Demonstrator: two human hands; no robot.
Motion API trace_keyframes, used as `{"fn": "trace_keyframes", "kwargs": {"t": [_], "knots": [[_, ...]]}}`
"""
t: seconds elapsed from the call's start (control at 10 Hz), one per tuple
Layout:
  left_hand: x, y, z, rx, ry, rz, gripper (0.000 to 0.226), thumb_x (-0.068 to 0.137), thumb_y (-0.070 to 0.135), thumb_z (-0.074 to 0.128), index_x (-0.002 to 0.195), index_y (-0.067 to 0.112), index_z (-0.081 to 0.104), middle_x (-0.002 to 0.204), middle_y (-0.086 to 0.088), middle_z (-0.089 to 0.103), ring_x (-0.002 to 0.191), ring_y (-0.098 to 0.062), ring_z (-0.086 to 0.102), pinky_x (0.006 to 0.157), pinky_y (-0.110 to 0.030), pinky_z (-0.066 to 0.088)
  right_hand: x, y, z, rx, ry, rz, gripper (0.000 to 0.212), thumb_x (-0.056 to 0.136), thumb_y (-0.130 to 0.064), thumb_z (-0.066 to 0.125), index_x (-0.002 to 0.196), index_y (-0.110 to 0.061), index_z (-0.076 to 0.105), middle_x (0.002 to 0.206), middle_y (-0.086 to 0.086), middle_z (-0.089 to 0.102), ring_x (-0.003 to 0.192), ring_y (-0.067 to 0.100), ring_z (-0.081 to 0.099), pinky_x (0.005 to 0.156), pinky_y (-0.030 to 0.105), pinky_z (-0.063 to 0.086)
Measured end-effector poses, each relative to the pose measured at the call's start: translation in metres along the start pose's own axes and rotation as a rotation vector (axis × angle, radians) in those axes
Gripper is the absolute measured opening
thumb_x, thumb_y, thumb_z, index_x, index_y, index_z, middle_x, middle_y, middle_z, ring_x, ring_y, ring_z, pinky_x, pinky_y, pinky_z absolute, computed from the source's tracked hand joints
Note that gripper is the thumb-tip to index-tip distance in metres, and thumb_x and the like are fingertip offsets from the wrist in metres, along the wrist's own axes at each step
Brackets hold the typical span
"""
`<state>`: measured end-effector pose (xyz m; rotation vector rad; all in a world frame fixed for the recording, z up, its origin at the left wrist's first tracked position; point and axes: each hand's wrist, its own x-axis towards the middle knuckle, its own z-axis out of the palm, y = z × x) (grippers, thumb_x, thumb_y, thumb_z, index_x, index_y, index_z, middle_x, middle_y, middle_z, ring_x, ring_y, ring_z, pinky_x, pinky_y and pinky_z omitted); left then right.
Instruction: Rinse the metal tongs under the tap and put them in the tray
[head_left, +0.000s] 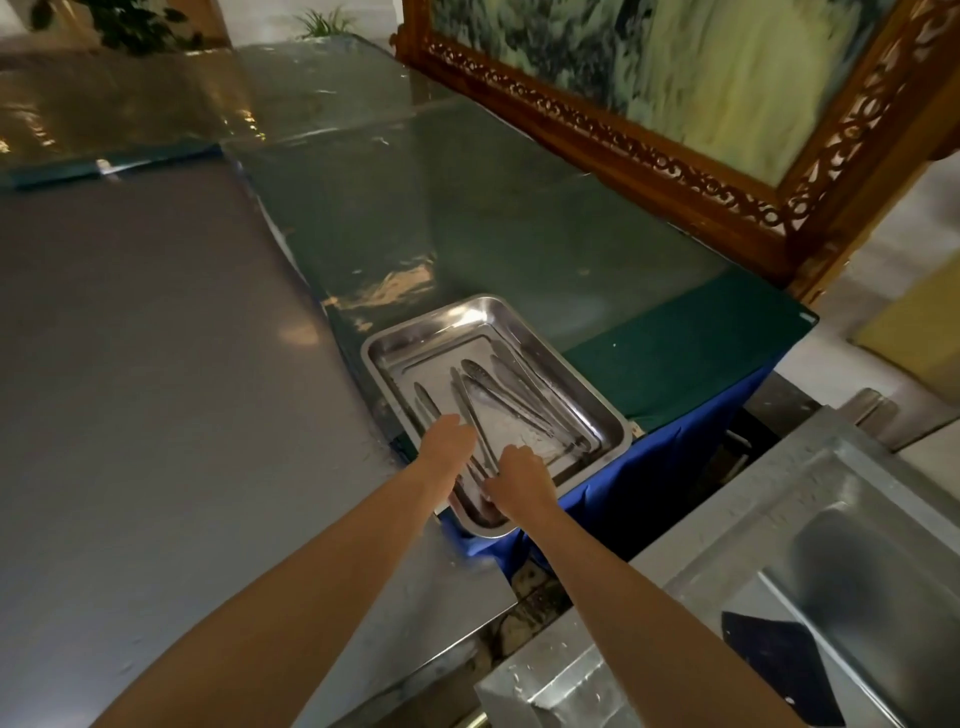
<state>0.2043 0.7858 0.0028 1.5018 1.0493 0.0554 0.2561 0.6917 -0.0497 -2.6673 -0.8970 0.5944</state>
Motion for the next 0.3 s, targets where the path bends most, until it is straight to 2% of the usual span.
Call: {"fn": "trace_keyframes", "kwargs": {"t": [0.1,0.2,0.3], "knots": [[-0.001,-0.002,-0.003,0.130,0.059,0.087,0.043,0.094,0.011,0.039,0.138,0.008,0.039,0.138,-0.016,0.047,0.123,-0.030,0.048,0.101,-0.037,0.039,-0.001,-0.003,0.003,-0.028,-0.007,0.016,0.039,0.089,-0.031,0.057,0.116,-0.005,0.046,0.123,0.014,0.051,0.113,0.027,0.052,0.093,0.034,0.045],[-0.001,-0.004,-0.009,0.312,0.025,0.272,0.046,0.096,0.016,0.039,0.141,0.013,0.035,0.144,-0.009,0.042,0.131,-0.025,0.040,0.106,-0.035,0.033,-0.003,-0.003,0.004,-0.099,-0.035,0.016,0.044,0.089,-0.037,0.057,0.117,-0.006,0.043,0.124,0.014,0.050,0.113,0.027,0.050,0.094,0.035,0.045],[-0.003,0.009,-0.021,0.469,0.021,0.476,0.046,0.096,0.020,0.041,0.142,0.013,0.036,0.145,-0.009,0.043,0.135,-0.023,0.036,0.109,-0.036,0.029,-0.007,-0.005,-0.012,-0.151,-0.014,0.014,0.058,0.087,-0.047,0.056,0.125,-0.007,0.039,0.133,0.016,0.039,0.121,0.029,0.040,0.101,0.039,0.039]]}}
